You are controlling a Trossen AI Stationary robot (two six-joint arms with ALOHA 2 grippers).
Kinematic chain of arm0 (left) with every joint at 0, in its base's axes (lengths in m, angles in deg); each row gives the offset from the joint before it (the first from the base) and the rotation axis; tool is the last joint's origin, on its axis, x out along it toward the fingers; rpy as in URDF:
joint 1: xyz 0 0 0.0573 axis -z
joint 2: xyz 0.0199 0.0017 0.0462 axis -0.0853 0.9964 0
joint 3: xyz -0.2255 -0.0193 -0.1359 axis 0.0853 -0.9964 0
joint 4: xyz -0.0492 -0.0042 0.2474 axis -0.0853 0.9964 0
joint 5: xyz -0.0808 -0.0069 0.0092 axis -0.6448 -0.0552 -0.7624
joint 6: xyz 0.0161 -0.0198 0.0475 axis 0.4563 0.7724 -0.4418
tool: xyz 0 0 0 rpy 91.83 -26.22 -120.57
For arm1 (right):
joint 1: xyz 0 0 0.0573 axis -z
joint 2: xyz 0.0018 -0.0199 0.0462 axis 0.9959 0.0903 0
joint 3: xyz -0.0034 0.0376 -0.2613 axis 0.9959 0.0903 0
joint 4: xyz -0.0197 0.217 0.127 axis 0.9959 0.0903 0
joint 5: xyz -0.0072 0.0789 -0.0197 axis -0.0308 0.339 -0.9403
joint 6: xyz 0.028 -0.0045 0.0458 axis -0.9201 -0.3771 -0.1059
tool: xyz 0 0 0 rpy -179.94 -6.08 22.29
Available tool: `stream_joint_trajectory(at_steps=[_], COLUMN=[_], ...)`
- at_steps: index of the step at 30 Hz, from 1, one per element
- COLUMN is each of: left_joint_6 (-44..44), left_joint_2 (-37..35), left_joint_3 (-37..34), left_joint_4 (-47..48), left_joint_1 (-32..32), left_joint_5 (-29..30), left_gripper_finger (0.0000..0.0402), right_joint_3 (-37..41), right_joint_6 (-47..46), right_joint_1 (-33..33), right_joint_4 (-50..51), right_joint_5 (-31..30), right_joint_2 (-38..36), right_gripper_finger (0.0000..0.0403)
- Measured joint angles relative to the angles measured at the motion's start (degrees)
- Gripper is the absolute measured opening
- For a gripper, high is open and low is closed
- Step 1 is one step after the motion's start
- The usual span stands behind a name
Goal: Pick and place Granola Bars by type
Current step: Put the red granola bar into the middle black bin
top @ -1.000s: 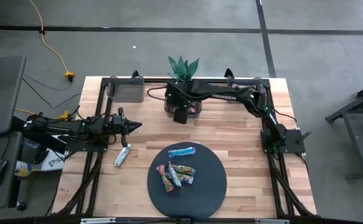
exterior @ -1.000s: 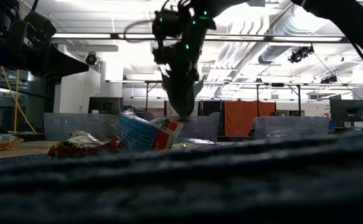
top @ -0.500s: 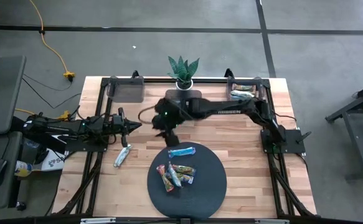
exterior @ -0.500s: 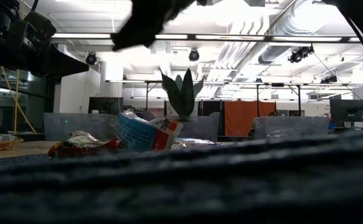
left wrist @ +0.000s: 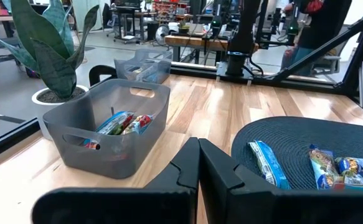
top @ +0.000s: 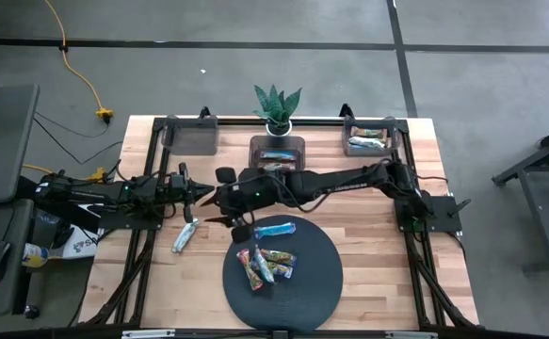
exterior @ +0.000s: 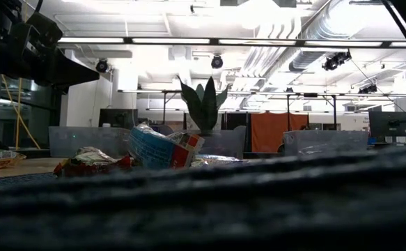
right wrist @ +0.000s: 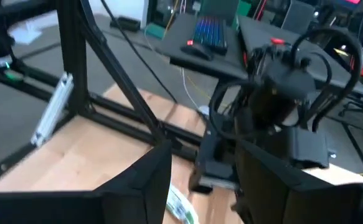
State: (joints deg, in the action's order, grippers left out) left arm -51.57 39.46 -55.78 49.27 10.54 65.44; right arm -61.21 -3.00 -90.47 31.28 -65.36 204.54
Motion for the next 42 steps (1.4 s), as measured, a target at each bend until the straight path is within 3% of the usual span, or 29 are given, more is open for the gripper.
stream_joint_trajectory(at_steps=[11,21,24,28,31,33,42], left_joint_6=[0.0,0.0,0.0,0.0,0.0,0.0,0.0], left_joint_2=[0.0,0.0,0.0,0.0,0.1,0.1,0.2], left_joint_3=[0.0,0.0,0.0,0.0,0.0,0.0,0.0], left_joint_4=[0.0,0.0,0.0,0.0,-0.1,0.0,0.0], left_joint_1=[0.0,0.0,0.0,0.0,0.0,0.0,0.0], left_joint_5=[0.0,0.0,0.0,0.0,0.0,0.0,0.0], left_gripper_finger=[0.0001,0.0001,0.0001,0.0001,0.0001,0.0001,0.0001], right_joint_3=[0.0,-0.1,-4.7,-19.4,-14.8,-13.3,-13.1], right_joint_6=[-2.7,-5.0,-5.8,-3.8,-3.7,-4.0,14.4], right_joint_1=[-1.9,-4.2,-4.8,-5.9,-7.0,-7.4,-7.5], right_joint_4=[-6.6,-9.2,-6.7,0.8,-9.3,-8.8,-4.0], right_joint_5=[3.3,6.6,8.9,10.6,10.0,8.9,7.6], right_joint_2=[1.3,7.1,11.4,20.9,22.0,21.9,23.2], right_gripper_finger=[0.0159,0.0157,0.0157,0.0157,0.0154,0.0152,0.0149])
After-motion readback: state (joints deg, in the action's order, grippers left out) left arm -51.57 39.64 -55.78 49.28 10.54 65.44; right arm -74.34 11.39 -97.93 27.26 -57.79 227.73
